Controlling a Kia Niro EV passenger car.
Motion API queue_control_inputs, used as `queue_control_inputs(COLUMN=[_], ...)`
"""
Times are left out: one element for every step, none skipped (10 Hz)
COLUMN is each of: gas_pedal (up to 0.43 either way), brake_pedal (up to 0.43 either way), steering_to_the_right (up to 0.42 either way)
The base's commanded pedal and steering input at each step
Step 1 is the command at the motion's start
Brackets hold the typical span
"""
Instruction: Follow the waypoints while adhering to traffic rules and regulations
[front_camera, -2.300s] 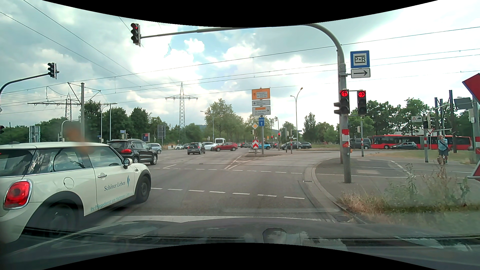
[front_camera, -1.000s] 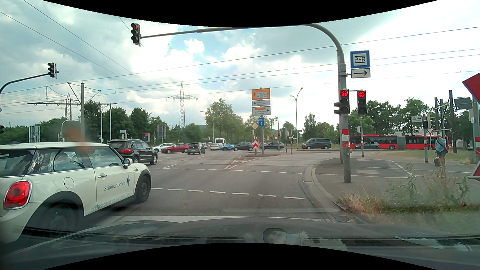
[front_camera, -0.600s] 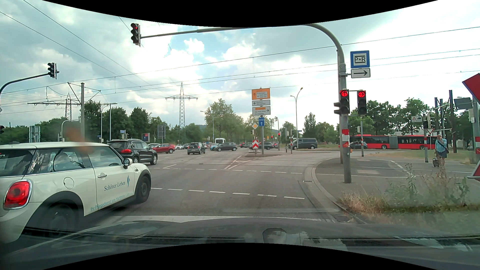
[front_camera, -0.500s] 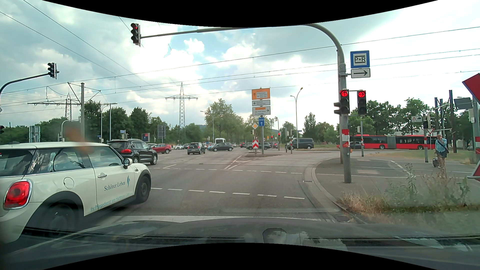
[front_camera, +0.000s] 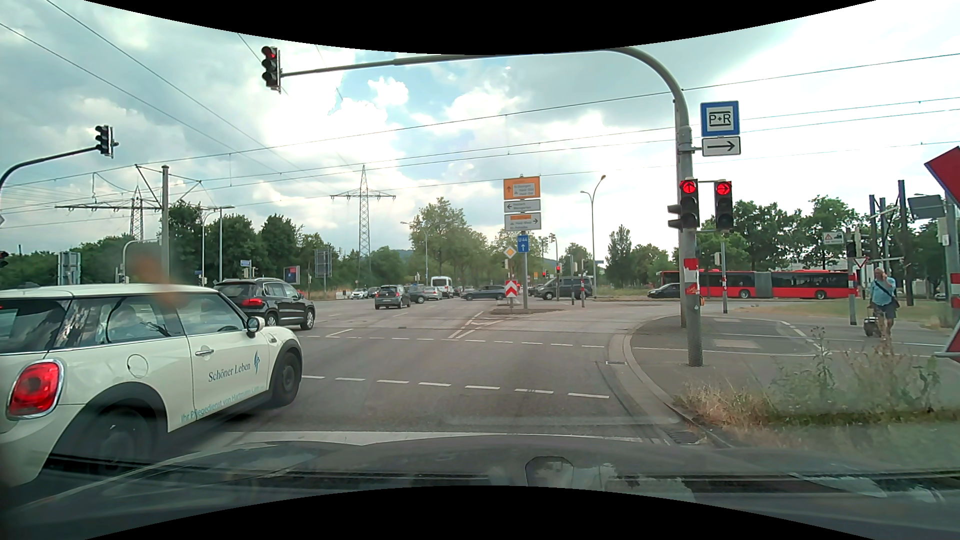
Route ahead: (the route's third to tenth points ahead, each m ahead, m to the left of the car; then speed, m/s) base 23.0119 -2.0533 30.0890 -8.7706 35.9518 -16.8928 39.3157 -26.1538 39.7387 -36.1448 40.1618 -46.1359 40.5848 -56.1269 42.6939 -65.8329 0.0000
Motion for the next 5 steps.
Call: queue_control_inputs(gas_pedal=[0.0,0.0,0.0,0.0,0.0], brake_pedal=[0.268,0.268,0.268,0.268,0.268], steering_to_the_right=[0.004,0.004,0.004,0.004,0.004])
